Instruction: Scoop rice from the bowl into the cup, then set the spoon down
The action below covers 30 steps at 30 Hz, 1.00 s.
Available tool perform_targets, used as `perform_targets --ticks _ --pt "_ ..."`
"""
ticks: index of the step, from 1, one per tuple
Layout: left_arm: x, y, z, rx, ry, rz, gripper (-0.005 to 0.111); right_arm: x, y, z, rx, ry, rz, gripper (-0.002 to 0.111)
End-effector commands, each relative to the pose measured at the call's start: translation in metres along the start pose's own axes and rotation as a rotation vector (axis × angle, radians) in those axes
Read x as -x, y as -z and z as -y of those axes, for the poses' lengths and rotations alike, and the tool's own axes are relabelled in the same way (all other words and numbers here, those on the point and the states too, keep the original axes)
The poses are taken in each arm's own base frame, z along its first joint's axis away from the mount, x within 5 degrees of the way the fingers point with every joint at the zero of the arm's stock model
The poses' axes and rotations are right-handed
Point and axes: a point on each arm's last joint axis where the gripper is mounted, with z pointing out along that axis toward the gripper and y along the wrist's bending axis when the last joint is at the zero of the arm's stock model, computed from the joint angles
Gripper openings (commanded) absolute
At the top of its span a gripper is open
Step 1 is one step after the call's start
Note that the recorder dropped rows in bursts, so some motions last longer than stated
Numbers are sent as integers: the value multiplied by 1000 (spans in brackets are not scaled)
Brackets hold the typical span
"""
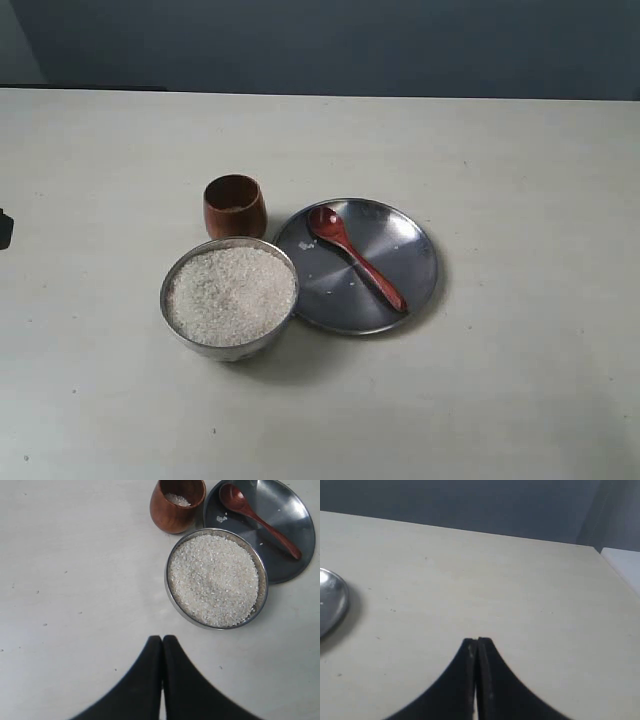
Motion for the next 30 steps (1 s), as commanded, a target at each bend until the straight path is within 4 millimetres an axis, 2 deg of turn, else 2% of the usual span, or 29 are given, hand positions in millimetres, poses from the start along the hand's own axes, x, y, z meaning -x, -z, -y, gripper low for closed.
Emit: perform_targets --ticks 1,30 --pt "0 0 -1 4 1 4 0 1 0 -1 2 -27 19 0" --pt "0 0 -1 4 1 4 0 1 0 -1 11 -48 22 0"
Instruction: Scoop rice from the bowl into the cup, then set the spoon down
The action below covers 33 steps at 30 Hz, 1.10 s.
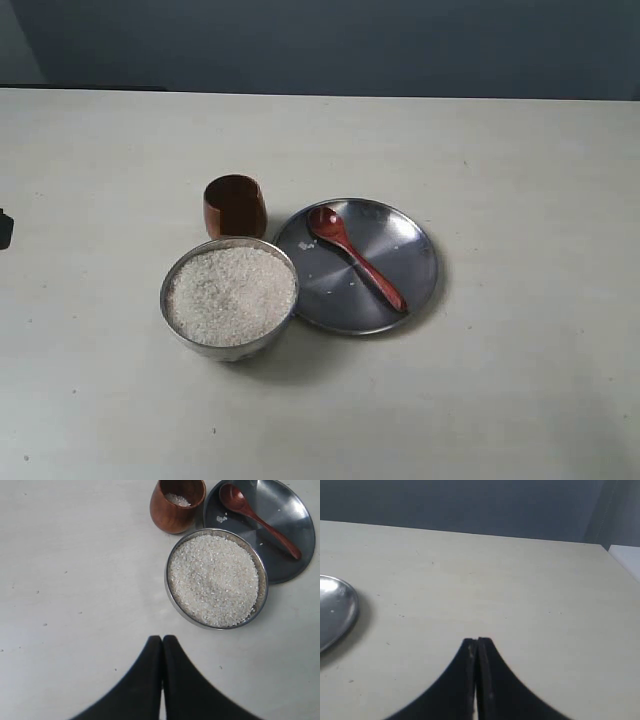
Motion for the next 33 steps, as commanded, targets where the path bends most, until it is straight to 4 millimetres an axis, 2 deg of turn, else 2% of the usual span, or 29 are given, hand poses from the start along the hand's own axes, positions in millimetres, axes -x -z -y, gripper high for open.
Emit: perform_targets --ticks 1,27,33 --pt "0 0 -1 4 1 4 0 0 0 0 -6 -4 14 0" --pt "0 0 -1 4 1 4 0 0 0 0 0 -3 13 0" --pt "0 0 -1 4 1 4 0 1 0 -2 19 -57 16 0"
